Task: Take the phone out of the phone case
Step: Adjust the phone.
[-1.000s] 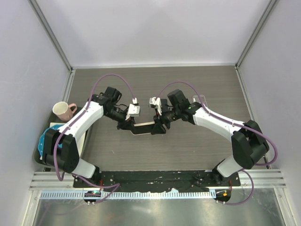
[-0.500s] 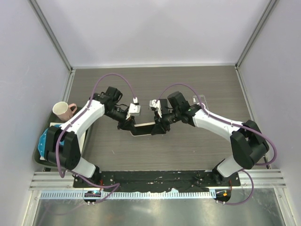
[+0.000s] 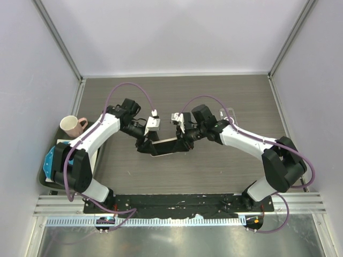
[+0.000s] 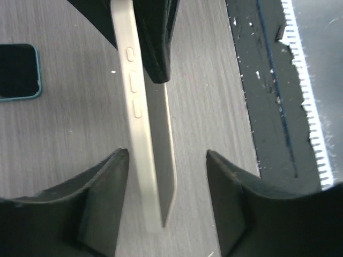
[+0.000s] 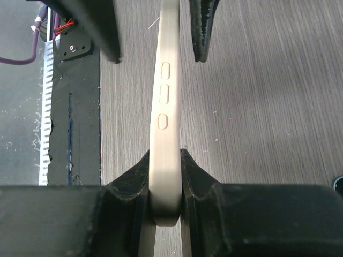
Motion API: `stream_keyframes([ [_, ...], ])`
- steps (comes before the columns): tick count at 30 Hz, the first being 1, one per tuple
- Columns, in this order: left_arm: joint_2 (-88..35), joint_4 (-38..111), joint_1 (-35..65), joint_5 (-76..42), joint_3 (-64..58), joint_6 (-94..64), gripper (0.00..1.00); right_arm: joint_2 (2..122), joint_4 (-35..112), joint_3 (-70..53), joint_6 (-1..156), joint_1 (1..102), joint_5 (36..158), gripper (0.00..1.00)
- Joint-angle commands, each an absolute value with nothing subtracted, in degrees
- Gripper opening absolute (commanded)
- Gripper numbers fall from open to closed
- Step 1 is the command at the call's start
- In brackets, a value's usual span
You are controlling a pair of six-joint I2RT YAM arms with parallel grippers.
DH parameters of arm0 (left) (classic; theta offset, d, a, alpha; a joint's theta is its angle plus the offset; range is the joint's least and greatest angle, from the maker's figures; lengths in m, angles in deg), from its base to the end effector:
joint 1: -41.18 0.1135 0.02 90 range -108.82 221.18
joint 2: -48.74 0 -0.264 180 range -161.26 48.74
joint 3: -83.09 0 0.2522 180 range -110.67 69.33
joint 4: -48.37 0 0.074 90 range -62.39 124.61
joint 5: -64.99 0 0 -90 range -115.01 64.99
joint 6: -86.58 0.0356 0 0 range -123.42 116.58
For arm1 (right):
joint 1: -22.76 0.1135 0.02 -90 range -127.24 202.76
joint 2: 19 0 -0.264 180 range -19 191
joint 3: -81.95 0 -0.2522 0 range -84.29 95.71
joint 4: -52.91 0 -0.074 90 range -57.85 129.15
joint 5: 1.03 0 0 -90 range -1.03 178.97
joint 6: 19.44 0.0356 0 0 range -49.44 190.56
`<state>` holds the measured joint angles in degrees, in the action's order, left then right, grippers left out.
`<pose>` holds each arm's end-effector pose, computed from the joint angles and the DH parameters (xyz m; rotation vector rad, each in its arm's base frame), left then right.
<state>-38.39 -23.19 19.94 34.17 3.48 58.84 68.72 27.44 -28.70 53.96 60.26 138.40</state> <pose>0.2446 -0.1279 0.2536 1.6651 1.6734 -1.1747 0.2366 0.2156 0.2305 -1.4101 1.7953 1.1871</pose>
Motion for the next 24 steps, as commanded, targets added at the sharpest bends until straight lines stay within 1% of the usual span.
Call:
stream_keyframes([
  [1, -35.72, -22.26, 19.56, 38.8, 2.44, 59.51, 0.68, 66.51, 31.41, -27.52, 56.05, 58.89, 141.79, 0.01],
  [2, -35.37, -21.73, 19.56, 38.8, 2.53, 59.16, 0.7, 66.43, 31.33, -27.52, 56.49, 58.37, 142.75, 0.01],
  [7, -33.35, -18.48, 20.7, 37.67, 3.32, 56.17, 0.74, 65.9, 31.32, -27.78, 57.9, 55.12, 146.0, 0.01],
  [10, -33.17, -16.99, 22.45, 37.04, 3.5, 55.56, 0.75, 65.55, 32.55, -28.31, 60.71, 52.04, 151.53, 0.01],
  [13, -34.92, -16.37, 26.05, 40.28, 2.19, 55.29, 0.75, 63.63, 32.73, -29.27, 61.15, 50.1, 154.44, 0.01],
  [15, -37.9, -18.47, 28.33, 42.66, -0.44, 55.46, 0.74, 62.48, 32.47, -29.97, 60.19, 49.66, 156.63, 0.01],
  [16, -39.05, -20.04, 28.87, 45.8, -1.59, 57.82, 0.73, 62.04, 32.21, -30.33, 59.49, 49.57, 157.25, 0.01],
  [18, -42.81, -28.02, 29.49, 49.24, -5.44, 62.47, 0.7, 61.59, 31.85, -30.94, 58.69, 49.48, 158.31, 0.01],
  [19, -44.14, -36.15, 29.57, 50.48, -7.03, 66.24, 0.68, 61.42, 32.11, -31.29, 58.6, 49.57, 158.4, 0.01],
  [20, -45.81, -40.93, 29.49, 52.93, -10.44, 74.19, 0.65, 61.07, 32.55, -31.47, 58.6, 49.48, 157.97, 0.01],
  [21, -48.96, -46.28, 29.49, 54.0, -12.3, 79.93, 0.64, 60.89, 32.56, -31.47, 58.34, 49.57, 157.53, 0.01],
  [22, -50.99, -58.52, 29.49, 54.7, -14.32, 85.64, 0.64, 60.8, 32.47, -31.47, 57.73, 49.48, 156.48, 0.01],
  [23, -52.49, -60.56, 29.49, 56.36, -17.39, 89.09, 0.62, 60.63, 32.21, -31.47, 57.46, 49.48, 156.12, 0.01],
  [24, -53.29, -60.66, 29.49, 56.82, -17.94, 88.61, 0.61, 60.63, 32.2, -31.47, 57.37, 49.4, 156.03, 0.01],
])
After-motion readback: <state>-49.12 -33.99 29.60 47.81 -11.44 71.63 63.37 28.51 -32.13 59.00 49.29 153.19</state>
